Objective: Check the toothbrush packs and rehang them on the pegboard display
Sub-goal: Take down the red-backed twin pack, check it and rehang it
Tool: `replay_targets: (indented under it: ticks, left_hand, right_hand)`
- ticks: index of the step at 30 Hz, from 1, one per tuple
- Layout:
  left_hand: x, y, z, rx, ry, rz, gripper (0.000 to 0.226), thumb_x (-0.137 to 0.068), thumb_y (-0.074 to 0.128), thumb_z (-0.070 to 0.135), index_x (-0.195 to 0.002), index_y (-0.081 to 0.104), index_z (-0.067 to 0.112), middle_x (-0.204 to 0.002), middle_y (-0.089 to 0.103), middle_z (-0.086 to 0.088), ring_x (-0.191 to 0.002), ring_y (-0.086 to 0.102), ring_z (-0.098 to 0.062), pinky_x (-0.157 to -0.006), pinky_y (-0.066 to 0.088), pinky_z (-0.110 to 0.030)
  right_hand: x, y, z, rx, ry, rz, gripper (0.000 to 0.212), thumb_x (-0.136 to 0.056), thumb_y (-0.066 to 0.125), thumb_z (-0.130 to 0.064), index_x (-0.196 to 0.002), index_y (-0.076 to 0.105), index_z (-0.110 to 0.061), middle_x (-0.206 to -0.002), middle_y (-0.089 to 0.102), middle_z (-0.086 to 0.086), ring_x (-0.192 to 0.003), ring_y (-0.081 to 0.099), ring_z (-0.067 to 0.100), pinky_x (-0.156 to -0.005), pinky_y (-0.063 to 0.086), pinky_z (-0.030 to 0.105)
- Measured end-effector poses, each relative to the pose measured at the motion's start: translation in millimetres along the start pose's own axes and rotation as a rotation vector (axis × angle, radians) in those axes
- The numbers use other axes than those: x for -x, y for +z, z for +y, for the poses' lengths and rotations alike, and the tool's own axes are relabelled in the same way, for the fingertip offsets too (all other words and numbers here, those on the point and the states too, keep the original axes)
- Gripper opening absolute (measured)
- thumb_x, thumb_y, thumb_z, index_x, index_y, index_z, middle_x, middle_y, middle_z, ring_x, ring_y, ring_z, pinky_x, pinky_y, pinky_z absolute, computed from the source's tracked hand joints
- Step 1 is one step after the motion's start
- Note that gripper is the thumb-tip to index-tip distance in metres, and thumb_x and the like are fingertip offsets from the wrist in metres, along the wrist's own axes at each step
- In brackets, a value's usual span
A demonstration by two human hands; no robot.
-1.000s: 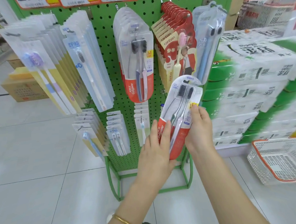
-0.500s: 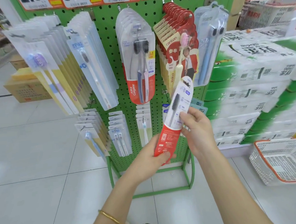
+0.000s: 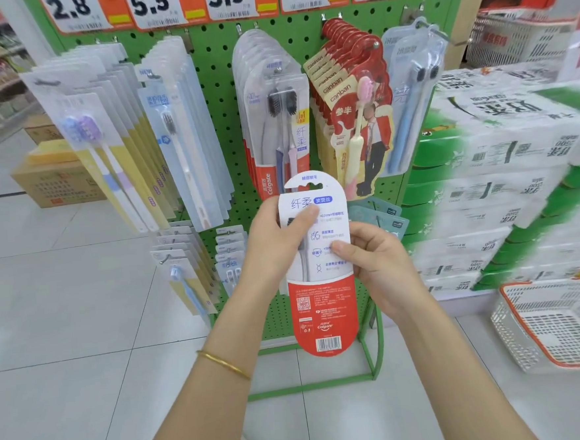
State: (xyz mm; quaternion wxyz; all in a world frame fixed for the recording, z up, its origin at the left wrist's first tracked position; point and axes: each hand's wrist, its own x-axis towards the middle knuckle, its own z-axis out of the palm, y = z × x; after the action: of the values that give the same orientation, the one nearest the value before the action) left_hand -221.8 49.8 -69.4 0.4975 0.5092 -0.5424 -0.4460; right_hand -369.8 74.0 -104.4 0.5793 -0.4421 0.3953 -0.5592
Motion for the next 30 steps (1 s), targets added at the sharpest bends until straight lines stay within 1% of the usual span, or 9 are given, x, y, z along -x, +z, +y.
replay_targets:
  ticks: [6, 9, 11, 14, 18, 22, 25, 27, 30]
  left_hand:
    - [-8, 0, 6, 0.097, 0.006, -0.024, 0.025, -0.089, 0.066, 0.018, -0.112, 0.056, 0.019, -0.11, 0.067, -0.002, -0.089, 0.069, -0.01, -0.065, 0.056, -0.025]
    - [-9, -1, 8, 0.189, 0.001, -0.085, 0.027, -0.092, 0.06, 0.01, -0.118, 0.055, 0.016, -0.111, 0.068, -0.002, -0.092, 0.067, -0.011, -0.077, 0.057, -0.034]
    - [-10, -1, 11, 0.239, 0.017, -0.142, 0.031, -0.093, 0.056, 0.007, -0.123, 0.052, 0.011, -0.108, 0.068, -0.001, -0.094, 0.066, -0.012, -0.081, 0.055, -0.036]
    - [-13, -3, 17, 0.305, 0.047, -0.225, 0.029, -0.094, 0.054, 0.005, -0.123, 0.05, 0.009, -0.104, 0.067, -0.002, -0.092, 0.064, -0.013, -0.076, 0.053, -0.03]
    - [-21, -13, 28, 0.322, 0.093, -0.284, 0.035, -0.087, 0.058, 0.017, -0.121, 0.051, 0.013, -0.11, 0.066, -0.007, -0.098, 0.062, -0.023, -0.081, 0.05, -0.038]
    - [-28, -22, 40, 0.191, 0.149, -0.195, 0.043, -0.087, 0.063, 0.028, -0.126, 0.052, 0.017, -0.123, 0.063, -0.006, -0.116, 0.059, -0.028, -0.099, 0.046, -0.048]
    - [-30, -24, 50, 0.121, 0.237, -0.03, 0.03, -0.096, 0.056, 0.022, -0.125, 0.053, 0.014, -0.12, 0.063, -0.004, -0.112, 0.061, -0.017, -0.098, 0.048, -0.039]
    - [-30, -26, 57, 0.152, 0.293, 0.045, 0.026, -0.099, 0.048, 0.021, -0.122, 0.054, 0.009, -0.12, 0.063, -0.007, -0.109, 0.062, -0.016, -0.095, 0.05, -0.038]
    - [-31, -27, 66, 0.166, 0.361, 0.096, 0.033, -0.096, 0.048, 0.032, -0.12, 0.054, 0.01, -0.121, 0.061, -0.007, -0.112, 0.059, -0.016, -0.097, 0.049, -0.039]
  right_hand:
    - [-3, -5, -5, -0.05, 0.059, -0.063, 0.033, -0.073, 0.075, -0.019, -0.103, 0.067, -0.009, -0.101, 0.072, 0.012, -0.085, 0.067, 0.023, -0.074, 0.055, 0.035]
    - [-4, -8, 0, -0.122, 0.142, -0.14, 0.076, -0.059, 0.085, -0.047, -0.119, 0.061, -0.007, -0.119, 0.064, 0.017, -0.102, 0.061, 0.029, -0.093, 0.047, 0.046]
    - [-4, -4, 4, -0.189, 0.169, -0.234, 0.096, -0.059, 0.084, -0.051, -0.133, 0.047, -0.005, -0.131, 0.055, 0.021, -0.112, 0.055, 0.034, -0.102, 0.039, 0.053]
    - [-6, 4, 5, -0.261, 0.199, -0.335, 0.103, -0.054, 0.086, -0.053, -0.136, 0.042, -0.008, -0.127, 0.059, 0.016, -0.113, 0.059, 0.031, -0.1, 0.043, 0.05]
    - [-14, 14, -10, -0.118, 0.121, -0.363, 0.101, -0.043, 0.086, -0.061, -0.126, 0.053, -0.014, -0.122, 0.063, 0.012, -0.111, 0.06, 0.027, -0.099, 0.046, 0.042]
    - [-23, 27, -31, 0.092, 0.011, -0.237, 0.096, -0.049, 0.087, -0.052, -0.128, 0.05, -0.013, -0.123, 0.058, 0.008, -0.111, 0.059, 0.015, -0.096, 0.049, 0.037]
    - [-29, 47, -46, 0.394, -0.187, 0.057, 0.06, -0.068, 0.082, -0.033, -0.113, 0.044, -0.035, -0.108, 0.051, -0.018, -0.093, 0.05, -0.02, -0.08, 0.041, 0.005]
    - [-39, 59, -51, 0.504, -0.312, 0.248, 0.07, -0.067, 0.082, -0.034, -0.119, 0.035, -0.036, -0.108, 0.043, -0.021, -0.1, 0.047, -0.013, -0.078, 0.036, 0.005]
    - [-57, 75, -50, 0.581, -0.429, 0.419, 0.087, -0.06, 0.083, -0.045, -0.13, 0.037, -0.023, -0.113, 0.037, -0.014, -0.109, 0.041, 0.005, -0.089, 0.031, 0.014]
